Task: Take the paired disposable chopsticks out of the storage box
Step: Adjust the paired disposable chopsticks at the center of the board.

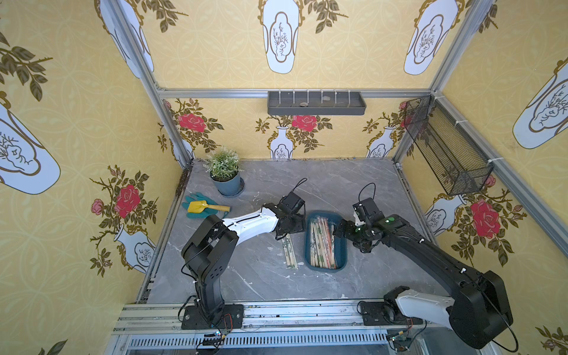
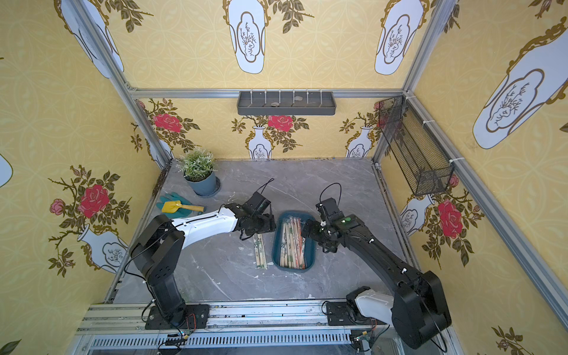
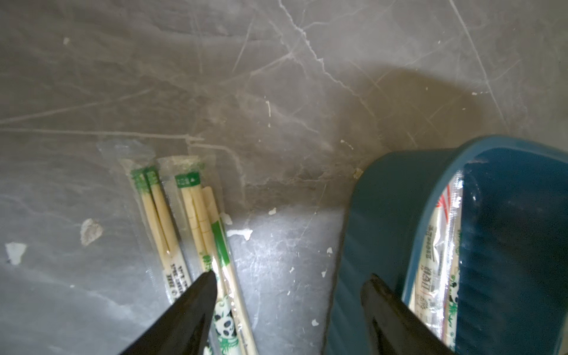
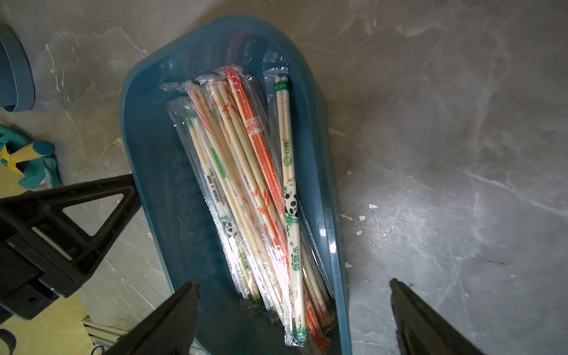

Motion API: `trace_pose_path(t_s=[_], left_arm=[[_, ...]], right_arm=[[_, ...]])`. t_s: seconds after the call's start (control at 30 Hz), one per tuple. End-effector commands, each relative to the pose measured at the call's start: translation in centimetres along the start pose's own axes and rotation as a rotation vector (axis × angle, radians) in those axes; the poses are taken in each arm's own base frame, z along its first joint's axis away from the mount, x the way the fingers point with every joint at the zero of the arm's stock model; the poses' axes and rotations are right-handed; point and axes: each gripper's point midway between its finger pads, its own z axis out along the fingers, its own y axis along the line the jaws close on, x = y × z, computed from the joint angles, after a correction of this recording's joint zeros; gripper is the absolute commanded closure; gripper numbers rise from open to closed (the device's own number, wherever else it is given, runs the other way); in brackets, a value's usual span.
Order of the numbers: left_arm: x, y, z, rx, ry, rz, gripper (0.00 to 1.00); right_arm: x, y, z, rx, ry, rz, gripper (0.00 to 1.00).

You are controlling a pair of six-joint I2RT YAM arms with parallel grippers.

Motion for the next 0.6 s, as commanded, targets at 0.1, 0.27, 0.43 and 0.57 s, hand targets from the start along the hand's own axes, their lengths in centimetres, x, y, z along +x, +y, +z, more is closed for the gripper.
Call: trace_pose_path(t_s=[0.1, 0.27, 0.43, 0.57], left_arm=[[0.7, 0.7, 1.4, -0.015, 0.022, 0.010, 0.22], [1.2, 1.7, 1.8, -0.038, 0.031, 0.000, 0.22], [1.3, 2.3, 1.4, -0.046, 0.023, -0.009, 0.22], [0.7, 1.8, 0.8, -0.034, 0.003, -0.007, 0.22]], right_arm=[[-0.2, -0.3, 0.1, 0.016, -0.008, 0.008, 0.03], [0.0, -0.4, 0.2, 0.019, -0.003, 0.008, 0.03], [-0.2, -0.3, 0.2, 0.019, -0.003, 0.006, 0.03], [-0.3, -0.1, 0.3, 0.015, -0.002, 0.004, 0.02]])
